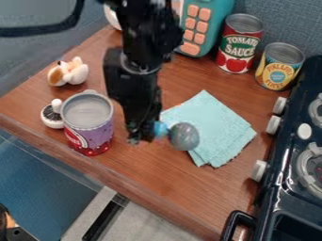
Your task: Move the blue spoon to the bottom right of the table
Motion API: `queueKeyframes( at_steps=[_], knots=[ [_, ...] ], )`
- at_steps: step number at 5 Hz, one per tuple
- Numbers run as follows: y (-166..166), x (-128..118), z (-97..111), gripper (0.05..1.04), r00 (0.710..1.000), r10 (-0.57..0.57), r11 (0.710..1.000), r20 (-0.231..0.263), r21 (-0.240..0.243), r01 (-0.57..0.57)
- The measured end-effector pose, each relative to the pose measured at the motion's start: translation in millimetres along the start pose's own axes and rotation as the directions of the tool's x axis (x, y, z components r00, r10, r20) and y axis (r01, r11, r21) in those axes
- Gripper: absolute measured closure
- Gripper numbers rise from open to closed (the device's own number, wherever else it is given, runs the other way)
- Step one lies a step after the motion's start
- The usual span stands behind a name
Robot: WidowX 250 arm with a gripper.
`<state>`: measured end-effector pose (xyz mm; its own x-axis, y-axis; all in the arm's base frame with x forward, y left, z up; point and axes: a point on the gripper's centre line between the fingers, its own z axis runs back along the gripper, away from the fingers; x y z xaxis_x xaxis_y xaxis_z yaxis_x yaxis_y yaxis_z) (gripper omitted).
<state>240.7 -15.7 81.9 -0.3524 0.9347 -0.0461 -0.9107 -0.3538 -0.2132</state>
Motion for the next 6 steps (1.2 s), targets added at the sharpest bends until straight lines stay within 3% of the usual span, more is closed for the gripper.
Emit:
queueKeyframes(
  at_steps=[1, 2, 4, 6],
  knots=[
    [2.4, -2.9, -4.9, 0.674, 1.000, -0.006, 1.000, -0.028, -0.004, 0.006],
    [5.7, -2.2, -13.7, 0.674, 1.000, -0.021, 1.000, -0.022, 0.009, 0.021],
    [12.8, -2.6, -37.1, 0.674, 0.999, -0.043, 0.997, 0.001, 0.059, 0.043],
    [14.2, -3.9, -47.3, 0.674, 0.997, -0.060, 0.993, 0.046, 0.102, 0.055]
  ],
)
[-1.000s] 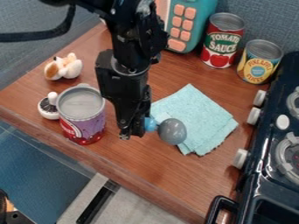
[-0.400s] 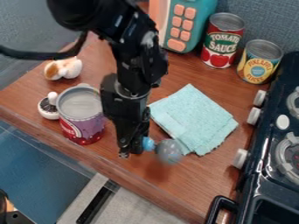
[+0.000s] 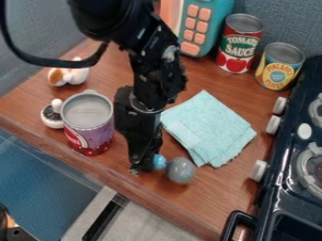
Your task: Move the blue spoon to the bottom right of the table
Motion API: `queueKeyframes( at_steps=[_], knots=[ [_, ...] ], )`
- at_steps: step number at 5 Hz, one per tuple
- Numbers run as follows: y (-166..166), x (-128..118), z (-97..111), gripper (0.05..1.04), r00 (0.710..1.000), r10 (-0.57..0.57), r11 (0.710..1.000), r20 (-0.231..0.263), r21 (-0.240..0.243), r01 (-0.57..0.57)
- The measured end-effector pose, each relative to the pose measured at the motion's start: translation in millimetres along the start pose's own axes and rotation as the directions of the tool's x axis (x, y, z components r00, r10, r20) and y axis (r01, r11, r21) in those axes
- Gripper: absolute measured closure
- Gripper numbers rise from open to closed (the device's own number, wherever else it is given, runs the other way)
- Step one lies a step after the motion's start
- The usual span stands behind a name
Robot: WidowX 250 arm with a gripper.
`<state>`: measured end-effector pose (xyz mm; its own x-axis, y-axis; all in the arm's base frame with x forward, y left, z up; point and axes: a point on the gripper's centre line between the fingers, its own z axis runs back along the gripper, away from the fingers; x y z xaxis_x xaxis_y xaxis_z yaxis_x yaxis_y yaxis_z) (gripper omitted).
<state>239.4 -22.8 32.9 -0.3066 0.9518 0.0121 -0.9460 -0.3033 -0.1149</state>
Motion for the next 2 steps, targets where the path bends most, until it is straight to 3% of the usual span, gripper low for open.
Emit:
queueKeyframes(
  at_steps=[1, 2],
  knots=[
    [-1.9, -0.9, -5.7, 0.674, 1.000, 0.002, 1.000, 0.014, 0.020, -0.002],
    [-7.9, -4.9, -6.5, 0.608, 1.000, -0.003, 1.000, 0.008, 0.020, 0.003]
  ],
)
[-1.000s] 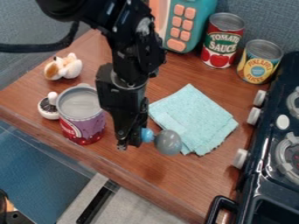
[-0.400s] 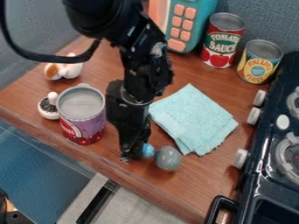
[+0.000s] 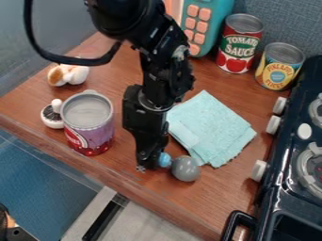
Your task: Move the blue spoon to the bottom right of the table
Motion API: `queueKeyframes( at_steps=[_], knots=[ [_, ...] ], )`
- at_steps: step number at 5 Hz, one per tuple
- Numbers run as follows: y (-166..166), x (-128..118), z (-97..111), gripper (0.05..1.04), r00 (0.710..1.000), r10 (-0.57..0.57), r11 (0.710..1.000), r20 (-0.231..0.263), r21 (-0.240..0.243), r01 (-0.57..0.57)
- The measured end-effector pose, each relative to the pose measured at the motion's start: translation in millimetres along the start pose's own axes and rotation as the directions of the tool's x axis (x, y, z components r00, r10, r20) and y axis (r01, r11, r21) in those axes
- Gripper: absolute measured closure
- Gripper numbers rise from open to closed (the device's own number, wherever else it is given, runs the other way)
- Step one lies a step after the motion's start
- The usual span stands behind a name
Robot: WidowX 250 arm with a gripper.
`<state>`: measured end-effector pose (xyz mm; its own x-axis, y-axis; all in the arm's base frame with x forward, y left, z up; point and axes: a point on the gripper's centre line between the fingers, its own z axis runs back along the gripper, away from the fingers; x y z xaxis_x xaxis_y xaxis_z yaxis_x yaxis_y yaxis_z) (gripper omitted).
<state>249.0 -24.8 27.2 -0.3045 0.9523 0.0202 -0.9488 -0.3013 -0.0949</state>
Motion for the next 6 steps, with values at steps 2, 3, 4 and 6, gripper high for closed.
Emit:
queueKeyframes(
  at_steps=[2, 3, 4, 6],
  knots=[
    [0.4, 1.1, -1.0, 0.084, 1.000, 0.000, 0.999, -0.014, 0.052, 0.001],
    [2.0, 1.0, -0.6, 0.082, 0.999, -0.026, 0.998, -0.028, 0.052, 0.027],
    [0.6, 4.9, 8.2, 0.083, 1.000, -0.028, 0.999, -0.004, 0.031, 0.028],
    [-16.6, 18.9, 68.6, 0.083, 0.997, 0.057, 0.992, -0.060, -0.112, -0.063]
  ],
)
